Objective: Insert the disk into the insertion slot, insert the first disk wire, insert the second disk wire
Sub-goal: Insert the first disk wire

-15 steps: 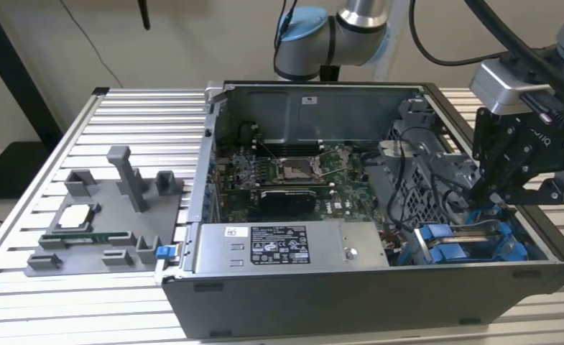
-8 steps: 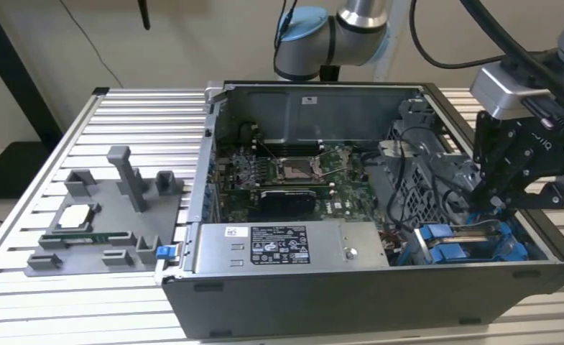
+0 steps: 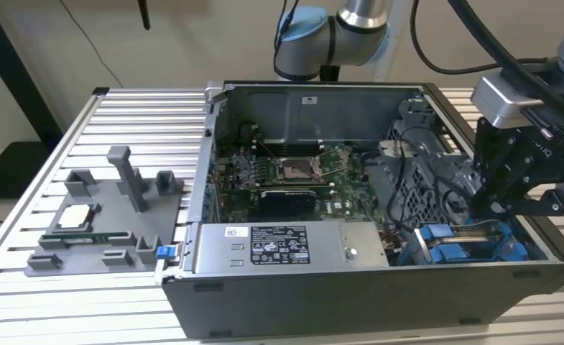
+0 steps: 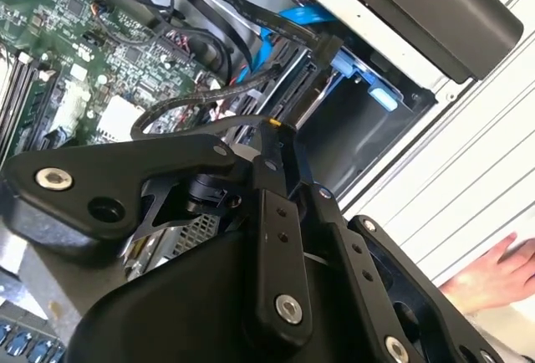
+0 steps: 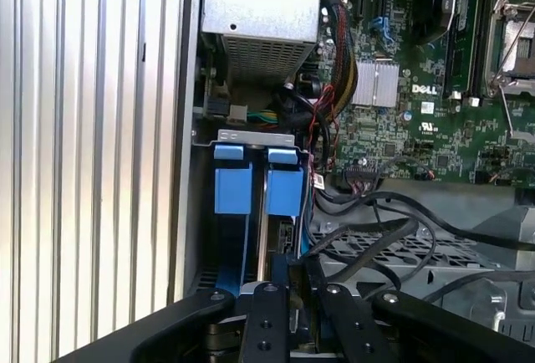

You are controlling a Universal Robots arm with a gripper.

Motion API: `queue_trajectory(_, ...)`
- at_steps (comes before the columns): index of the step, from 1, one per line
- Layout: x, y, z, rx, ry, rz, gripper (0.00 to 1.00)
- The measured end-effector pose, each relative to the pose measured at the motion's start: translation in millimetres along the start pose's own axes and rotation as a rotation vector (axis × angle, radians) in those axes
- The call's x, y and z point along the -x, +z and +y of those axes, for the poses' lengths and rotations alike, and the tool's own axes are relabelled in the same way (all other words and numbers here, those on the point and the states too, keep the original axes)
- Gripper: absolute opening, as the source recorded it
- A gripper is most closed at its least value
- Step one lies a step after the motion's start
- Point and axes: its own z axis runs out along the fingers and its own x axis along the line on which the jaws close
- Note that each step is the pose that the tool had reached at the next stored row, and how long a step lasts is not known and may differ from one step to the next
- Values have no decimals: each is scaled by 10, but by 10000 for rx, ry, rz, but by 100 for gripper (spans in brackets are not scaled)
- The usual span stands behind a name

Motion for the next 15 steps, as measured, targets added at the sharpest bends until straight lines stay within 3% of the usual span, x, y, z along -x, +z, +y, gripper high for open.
queue_trajectory(15,-15,140,-115,0,0,0,0)
